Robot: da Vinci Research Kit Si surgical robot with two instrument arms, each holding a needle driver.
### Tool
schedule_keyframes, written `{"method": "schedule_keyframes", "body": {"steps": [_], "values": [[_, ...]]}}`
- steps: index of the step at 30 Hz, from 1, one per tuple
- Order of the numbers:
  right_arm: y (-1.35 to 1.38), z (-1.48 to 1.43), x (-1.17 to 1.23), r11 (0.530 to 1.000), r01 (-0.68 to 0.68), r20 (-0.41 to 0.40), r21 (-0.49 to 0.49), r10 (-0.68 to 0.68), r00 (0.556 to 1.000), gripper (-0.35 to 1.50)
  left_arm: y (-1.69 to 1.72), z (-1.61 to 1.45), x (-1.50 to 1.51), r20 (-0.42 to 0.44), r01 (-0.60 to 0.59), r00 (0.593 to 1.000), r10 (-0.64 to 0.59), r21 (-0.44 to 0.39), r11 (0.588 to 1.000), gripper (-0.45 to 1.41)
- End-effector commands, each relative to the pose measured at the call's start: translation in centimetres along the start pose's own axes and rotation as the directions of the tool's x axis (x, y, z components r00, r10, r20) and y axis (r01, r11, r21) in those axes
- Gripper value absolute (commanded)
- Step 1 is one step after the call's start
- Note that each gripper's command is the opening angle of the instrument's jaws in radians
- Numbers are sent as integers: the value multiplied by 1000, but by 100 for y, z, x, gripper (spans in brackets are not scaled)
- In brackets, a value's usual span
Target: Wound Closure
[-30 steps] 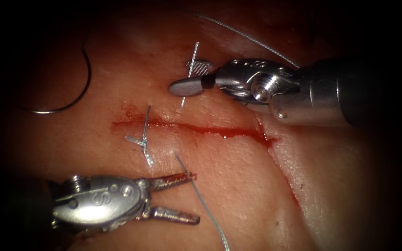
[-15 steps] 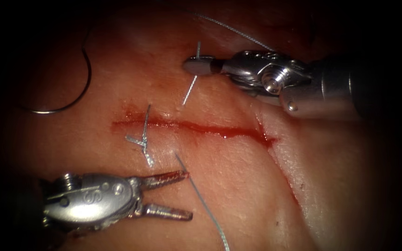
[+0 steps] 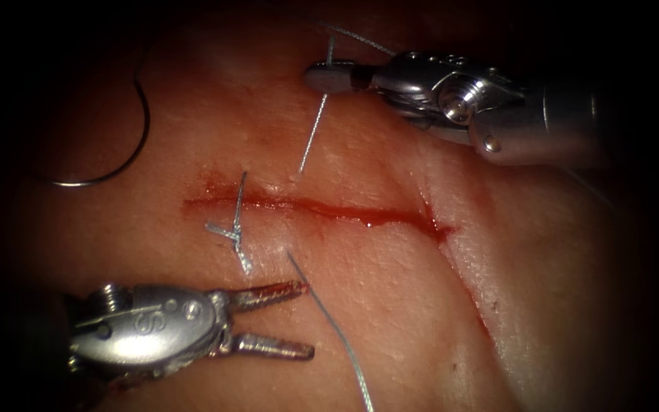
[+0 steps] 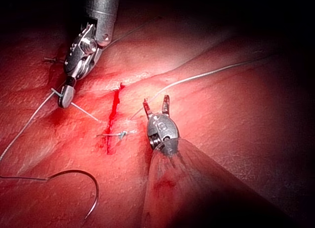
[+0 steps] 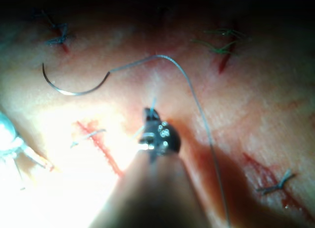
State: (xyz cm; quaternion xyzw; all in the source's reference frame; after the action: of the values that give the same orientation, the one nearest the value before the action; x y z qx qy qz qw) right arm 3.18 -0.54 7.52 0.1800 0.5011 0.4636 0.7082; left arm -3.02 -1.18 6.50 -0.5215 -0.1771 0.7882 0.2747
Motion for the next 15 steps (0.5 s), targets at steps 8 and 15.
{"method": "schedule_keyframes", "body": {"steps": [8, 15], "values": [[0, 8, 9, 1000, 2, -16, -4, -2, 1000, -35, 4, 5, -3, 0, 2, 1000, -2, -1, 1000, 15], [-6, 9, 5, 1000, 3, -25, -19, -3, 1000, 106, 16, 0, 18, -15, -202, 979, 201, -51, 978, 32]]}}
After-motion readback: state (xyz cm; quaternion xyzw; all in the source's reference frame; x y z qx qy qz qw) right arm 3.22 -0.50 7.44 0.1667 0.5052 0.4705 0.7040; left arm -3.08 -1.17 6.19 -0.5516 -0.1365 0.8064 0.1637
